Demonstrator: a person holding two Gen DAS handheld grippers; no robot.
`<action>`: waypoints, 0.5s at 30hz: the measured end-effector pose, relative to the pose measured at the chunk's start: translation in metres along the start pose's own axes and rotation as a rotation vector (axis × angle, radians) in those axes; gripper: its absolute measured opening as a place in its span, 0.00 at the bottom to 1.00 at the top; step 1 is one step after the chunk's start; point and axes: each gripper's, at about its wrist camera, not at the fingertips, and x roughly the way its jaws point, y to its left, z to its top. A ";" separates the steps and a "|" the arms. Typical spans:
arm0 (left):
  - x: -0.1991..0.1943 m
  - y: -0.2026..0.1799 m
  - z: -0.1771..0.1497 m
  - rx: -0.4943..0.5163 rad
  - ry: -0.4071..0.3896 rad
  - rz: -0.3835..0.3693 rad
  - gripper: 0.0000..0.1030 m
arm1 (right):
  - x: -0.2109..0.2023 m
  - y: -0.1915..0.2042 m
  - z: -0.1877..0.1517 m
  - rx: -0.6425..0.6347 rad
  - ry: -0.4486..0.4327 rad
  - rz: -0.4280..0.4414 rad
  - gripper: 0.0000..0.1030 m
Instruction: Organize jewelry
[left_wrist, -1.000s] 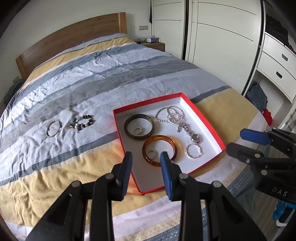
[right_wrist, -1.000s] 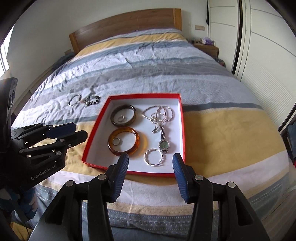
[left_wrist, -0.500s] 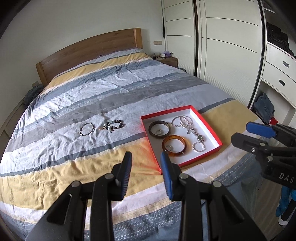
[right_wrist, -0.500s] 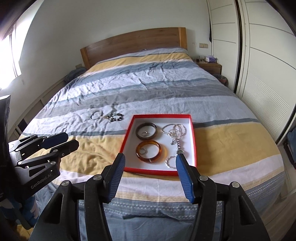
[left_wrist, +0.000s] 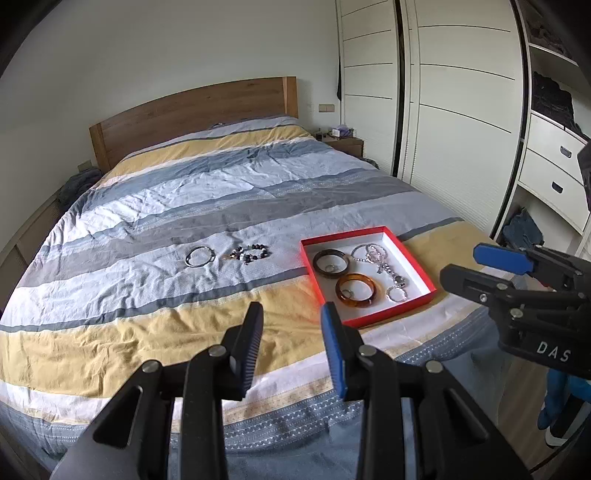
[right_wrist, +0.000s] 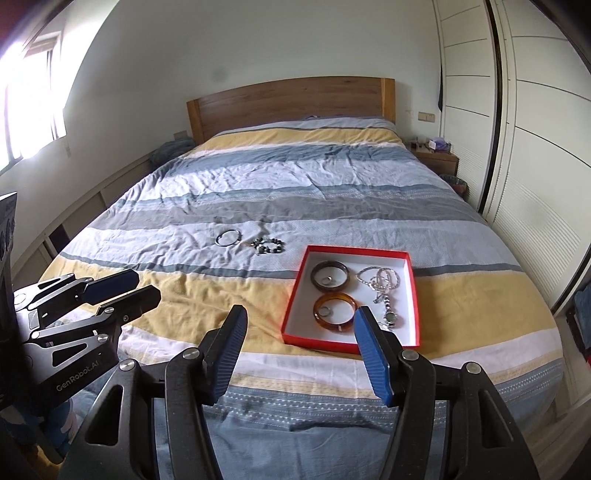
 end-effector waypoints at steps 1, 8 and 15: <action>-0.003 0.003 -0.002 -0.006 -0.001 0.005 0.30 | -0.001 0.003 -0.001 -0.002 -0.003 0.003 0.58; -0.020 0.031 -0.018 -0.059 -0.013 0.056 0.45 | -0.004 0.027 -0.012 -0.008 -0.016 0.029 0.58; -0.023 0.048 -0.029 -0.089 -0.009 0.098 0.45 | -0.002 0.039 -0.016 -0.010 -0.017 0.040 0.61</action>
